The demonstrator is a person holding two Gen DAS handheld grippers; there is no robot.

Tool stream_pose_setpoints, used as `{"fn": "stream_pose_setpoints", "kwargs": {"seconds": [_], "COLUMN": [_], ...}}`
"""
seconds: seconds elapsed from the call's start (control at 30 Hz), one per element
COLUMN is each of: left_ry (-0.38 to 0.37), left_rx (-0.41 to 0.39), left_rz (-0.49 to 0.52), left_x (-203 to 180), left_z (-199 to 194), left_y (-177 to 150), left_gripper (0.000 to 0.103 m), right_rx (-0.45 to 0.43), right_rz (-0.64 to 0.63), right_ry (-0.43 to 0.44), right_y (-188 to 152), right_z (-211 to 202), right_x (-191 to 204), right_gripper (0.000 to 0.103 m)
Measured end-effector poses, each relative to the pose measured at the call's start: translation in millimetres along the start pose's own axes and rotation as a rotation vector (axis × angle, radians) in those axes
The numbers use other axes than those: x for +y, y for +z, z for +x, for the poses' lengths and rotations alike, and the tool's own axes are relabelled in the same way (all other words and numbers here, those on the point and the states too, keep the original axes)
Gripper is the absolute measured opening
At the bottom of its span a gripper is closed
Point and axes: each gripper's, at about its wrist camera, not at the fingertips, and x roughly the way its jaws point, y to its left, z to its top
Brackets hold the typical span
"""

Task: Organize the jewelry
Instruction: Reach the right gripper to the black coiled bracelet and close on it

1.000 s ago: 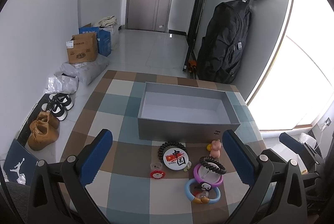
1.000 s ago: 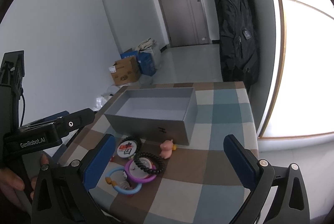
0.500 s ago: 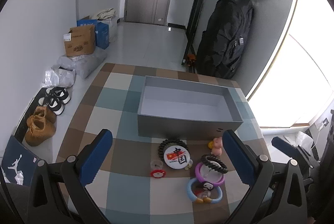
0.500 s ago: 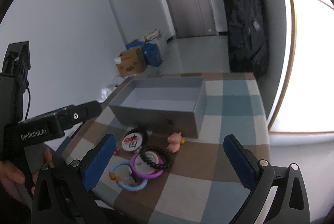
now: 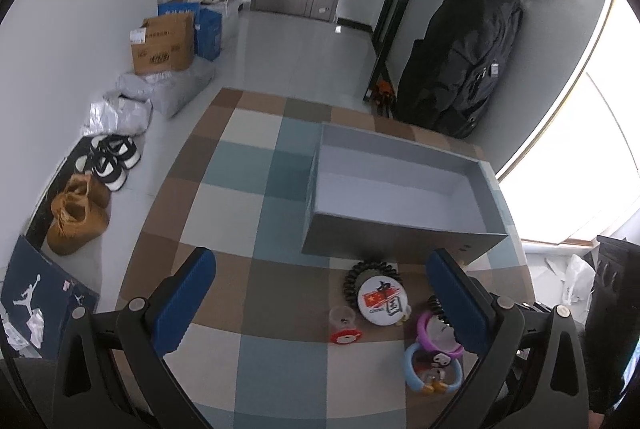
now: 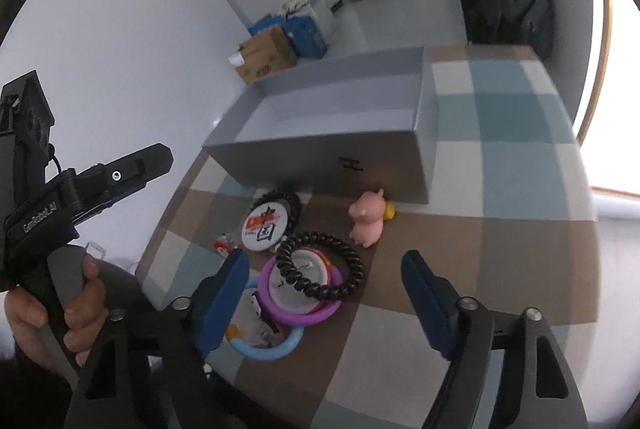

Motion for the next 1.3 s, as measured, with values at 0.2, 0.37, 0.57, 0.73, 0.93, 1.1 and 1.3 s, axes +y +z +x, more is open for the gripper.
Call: {"fn": "stream_pose_setpoints", "kwargs": {"seconds": [0.2,0.37,0.57,0.73,0.93,1.1,1.3], "left_ry": [0.010,0.013,0.021,-0.008,-0.015,-0.008,-0.011], "left_rx": [0.023,0.063,0.096,0.128,0.156,0.189,0.223], "left_rz": [-0.014,-0.032,-0.036,0.006,0.094,0.110,0.110], "left_x": [7.9,14.4,18.3,10.3,-3.2,-1.7,-0.9], "left_z": [7.3,16.5,22.4,25.0,24.4,25.9,32.7], "left_y": [4.7,7.4,5.7,-1.0,-12.6,-22.1,-28.7], "left_gripper": [0.102,0.102,0.102,0.102,0.102,0.102,0.088], "right_rx": [0.050,0.056,0.036,0.016,-0.036,-0.049,-0.054], "right_rz": [-0.021,0.024,0.070,0.089,0.092,0.106,0.104], "right_ry": [-0.019,-0.007,0.022,0.041,0.055,0.060,0.072], "right_y": [3.2,4.8,6.5,7.2,8.7,6.5,5.8], "right_z": [12.0,10.7,1.4,-6.1,-21.2,-27.4,-29.7], "right_x": [3.6,-4.5,-13.2,-16.9,-18.8,-20.6,-18.6], "right_gripper": [0.053,0.043,0.040,0.039,0.039,0.039,0.039]}}
